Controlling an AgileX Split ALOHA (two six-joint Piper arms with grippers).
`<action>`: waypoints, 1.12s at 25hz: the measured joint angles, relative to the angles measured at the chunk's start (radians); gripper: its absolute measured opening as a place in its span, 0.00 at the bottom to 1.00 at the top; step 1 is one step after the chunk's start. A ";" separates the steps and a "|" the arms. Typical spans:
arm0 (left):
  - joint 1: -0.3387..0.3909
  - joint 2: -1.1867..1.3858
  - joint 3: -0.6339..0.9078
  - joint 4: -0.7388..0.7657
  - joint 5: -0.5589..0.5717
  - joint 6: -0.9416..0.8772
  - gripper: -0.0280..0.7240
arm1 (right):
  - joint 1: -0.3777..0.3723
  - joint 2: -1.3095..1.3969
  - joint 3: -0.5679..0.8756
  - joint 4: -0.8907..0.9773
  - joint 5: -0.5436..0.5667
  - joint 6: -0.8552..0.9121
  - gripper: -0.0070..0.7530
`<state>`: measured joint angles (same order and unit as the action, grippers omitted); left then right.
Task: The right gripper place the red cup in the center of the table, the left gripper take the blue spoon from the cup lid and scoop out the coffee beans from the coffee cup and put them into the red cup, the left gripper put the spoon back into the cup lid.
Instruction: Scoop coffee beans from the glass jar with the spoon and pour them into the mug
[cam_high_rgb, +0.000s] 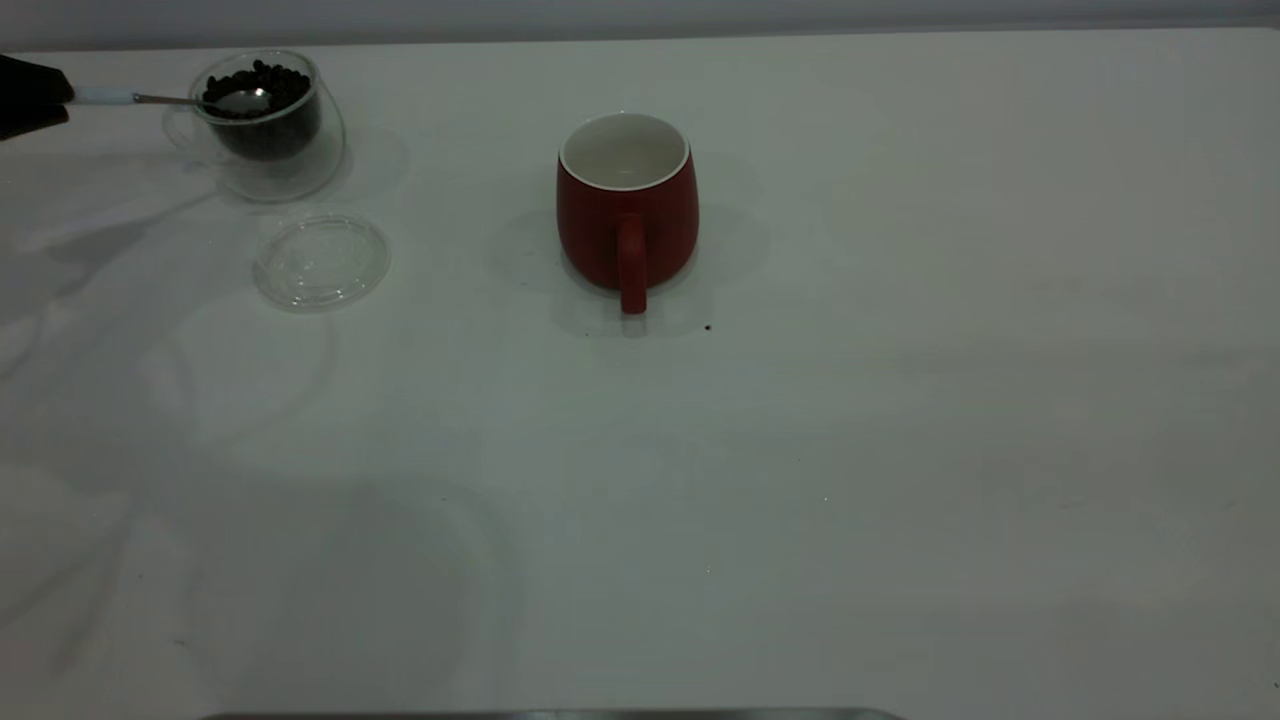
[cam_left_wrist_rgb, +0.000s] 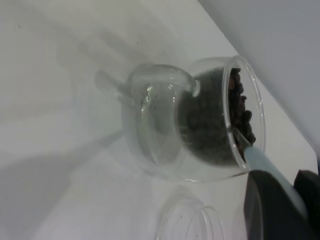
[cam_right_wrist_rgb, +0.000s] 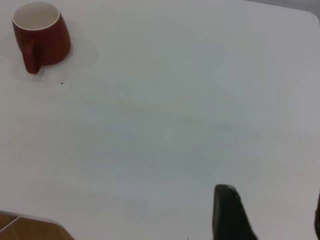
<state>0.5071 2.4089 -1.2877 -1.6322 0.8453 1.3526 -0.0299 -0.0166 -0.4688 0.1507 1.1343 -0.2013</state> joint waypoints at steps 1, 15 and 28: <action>0.000 0.002 0.000 0.000 0.001 0.000 0.20 | 0.000 0.000 0.000 0.000 0.000 0.000 0.59; -0.031 0.034 -0.006 -0.018 0.001 0.004 0.20 | 0.000 0.000 0.000 0.000 0.000 0.000 0.59; -0.027 0.056 -0.006 -0.119 0.037 -0.015 0.20 | 0.000 0.000 0.000 0.000 0.000 0.000 0.59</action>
<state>0.4802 2.4644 -1.2941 -1.7513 0.8828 1.3372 -0.0299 -0.0166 -0.4688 0.1507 1.1343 -0.2013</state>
